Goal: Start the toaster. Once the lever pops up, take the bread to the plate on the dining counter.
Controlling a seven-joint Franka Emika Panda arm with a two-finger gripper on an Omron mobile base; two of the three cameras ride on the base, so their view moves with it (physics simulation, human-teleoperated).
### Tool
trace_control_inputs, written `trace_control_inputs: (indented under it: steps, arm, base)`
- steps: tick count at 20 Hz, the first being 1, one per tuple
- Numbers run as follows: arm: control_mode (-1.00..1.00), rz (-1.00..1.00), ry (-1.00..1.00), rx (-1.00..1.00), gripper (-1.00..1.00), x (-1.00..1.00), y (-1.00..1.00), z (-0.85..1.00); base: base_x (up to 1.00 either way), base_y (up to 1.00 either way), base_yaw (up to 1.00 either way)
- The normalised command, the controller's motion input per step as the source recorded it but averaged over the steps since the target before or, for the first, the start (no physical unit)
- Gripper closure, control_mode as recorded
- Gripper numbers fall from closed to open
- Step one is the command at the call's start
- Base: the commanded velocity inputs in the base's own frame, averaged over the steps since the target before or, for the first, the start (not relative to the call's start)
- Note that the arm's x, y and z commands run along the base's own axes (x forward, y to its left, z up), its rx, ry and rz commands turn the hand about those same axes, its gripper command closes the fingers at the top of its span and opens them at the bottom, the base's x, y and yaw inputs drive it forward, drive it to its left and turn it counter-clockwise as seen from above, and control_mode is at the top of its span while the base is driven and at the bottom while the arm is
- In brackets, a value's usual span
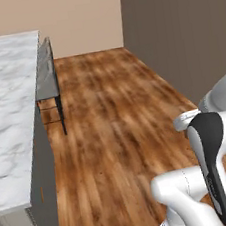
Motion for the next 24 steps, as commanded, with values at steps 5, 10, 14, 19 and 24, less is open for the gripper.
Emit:
trace_control_inputs:
  steps: [5, 10, 14, 19, 24]
  arm:
    - [1.0, 0.0, 0.0, 0.0, 1.0, 0.0, 0.0, 0.0]
    - [1.0, 0.0, 0.0, 0.0, 1.0, 0.0, 0.0, 0.0]
    - [1.0, 0.0, 0.0, 0.0, 1.0, 0.0, 0.0, 0.0]
    - [1.0, 0.0, 0.0, 0.0, 1.0, 0.0, 0.0, 0.0]
    - [1.0, 0.0, 0.0, 0.0, 1.0, 0.0, 0.0, 0.0]
  base:
    - [0.83, -1.0, 0.14]
    - [0.99, -0.8, 0.13]
    - [1.0, -0.66, 0.15]
    - [1.0, -0.75, 0.15]
    - [1.0, -0.78, 0.16]
